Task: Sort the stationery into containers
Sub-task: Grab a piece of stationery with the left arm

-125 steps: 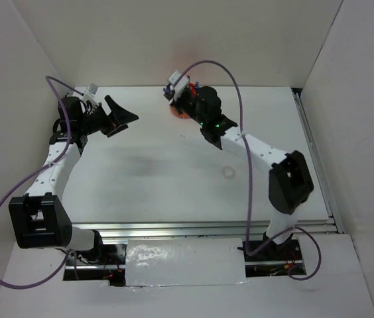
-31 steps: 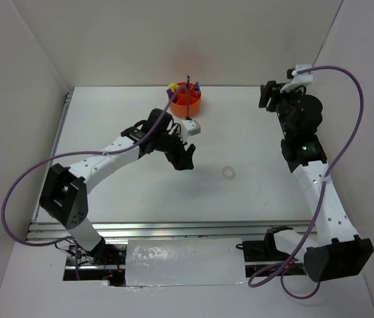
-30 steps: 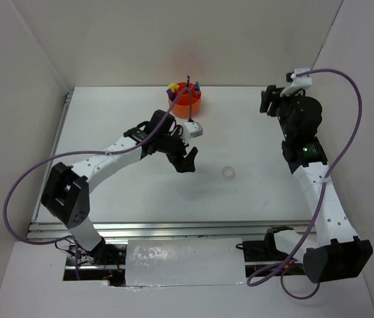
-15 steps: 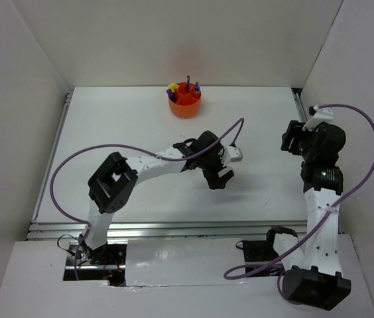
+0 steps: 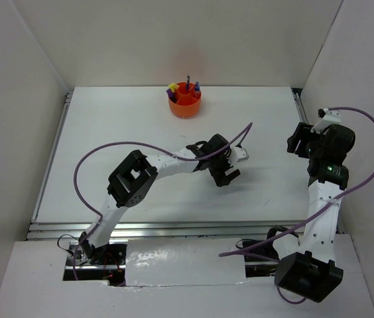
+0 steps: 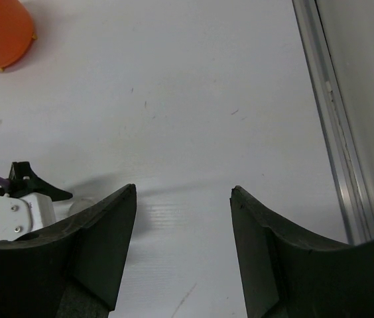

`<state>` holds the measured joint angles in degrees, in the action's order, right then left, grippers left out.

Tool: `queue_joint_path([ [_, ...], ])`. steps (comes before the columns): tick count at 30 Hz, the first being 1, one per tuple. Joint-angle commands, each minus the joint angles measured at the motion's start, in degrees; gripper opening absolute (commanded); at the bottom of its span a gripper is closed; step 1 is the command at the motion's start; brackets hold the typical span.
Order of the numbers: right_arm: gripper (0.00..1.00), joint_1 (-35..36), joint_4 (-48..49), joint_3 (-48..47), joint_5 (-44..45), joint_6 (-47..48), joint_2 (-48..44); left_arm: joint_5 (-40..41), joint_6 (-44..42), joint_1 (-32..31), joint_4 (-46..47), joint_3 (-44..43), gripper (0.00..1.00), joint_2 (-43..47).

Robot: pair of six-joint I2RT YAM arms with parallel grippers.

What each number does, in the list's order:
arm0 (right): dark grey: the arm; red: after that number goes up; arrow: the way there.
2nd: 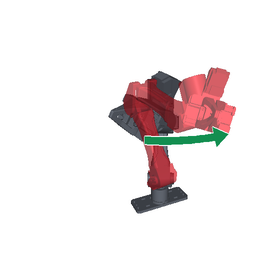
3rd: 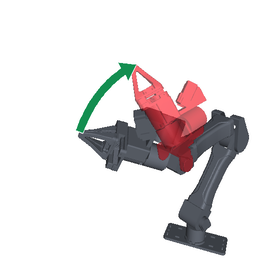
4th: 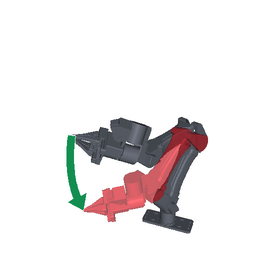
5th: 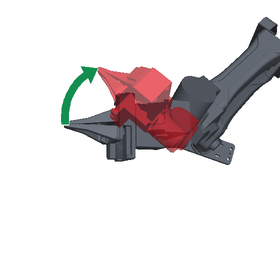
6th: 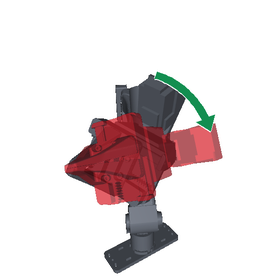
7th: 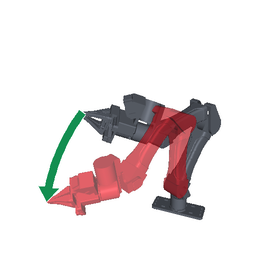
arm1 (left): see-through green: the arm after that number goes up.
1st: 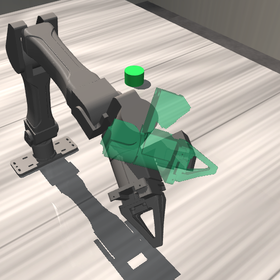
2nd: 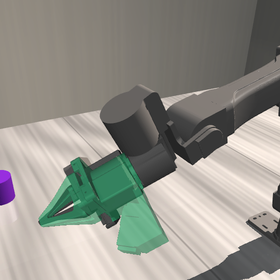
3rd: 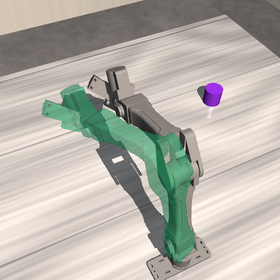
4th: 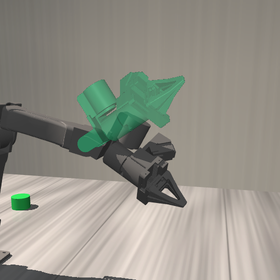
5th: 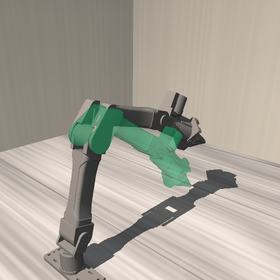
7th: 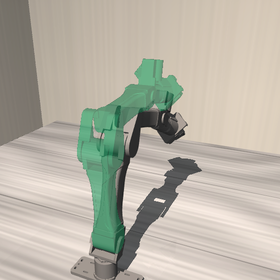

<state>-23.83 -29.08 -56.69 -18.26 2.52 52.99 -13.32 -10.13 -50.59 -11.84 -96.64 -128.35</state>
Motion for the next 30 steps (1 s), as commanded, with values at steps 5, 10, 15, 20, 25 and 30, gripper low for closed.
queue_joint_path([
  [5, 0.65, -0.95, 0.17, -2.55, -2.39, 0.98, 0.01, 0.58, 2.48, -0.30, 1.03, -5.31, 0.92, -3.92],
  [10, 0.65, -0.95, -0.71, -1.85, -3.62, 2.22, -0.17, 0.40, 4.24, -0.21, 2.96, -4.96, 0.82, -3.83],
  [15, 0.66, -1.04, -5.63, -3.17, -7.13, 2.75, 2.29, -0.30, 4.06, 0.14, 2.52, -4.62, 0.52, -3.14],
  [20, 0.77, -0.43, -12.39, -5.71, -13.28, 2.31, 7.47, -2.93, 7.74, 2.60, 5.77, 0.13, 0.37, 3.35],
  [25, 0.77, 2.47, -15.22, -7.56, -22.42, 0.29, 11.61, -15.20, 15.04, 7.78, 11.30, 9.17, 0.35, 15.83],
  [30, 0.77, 10.10, -12.84, -9.14, -29.89, -9.53, 15.46, -13.51, 16.21, 10.42, 13.18, 16.48, 0.33, 29.20],
])
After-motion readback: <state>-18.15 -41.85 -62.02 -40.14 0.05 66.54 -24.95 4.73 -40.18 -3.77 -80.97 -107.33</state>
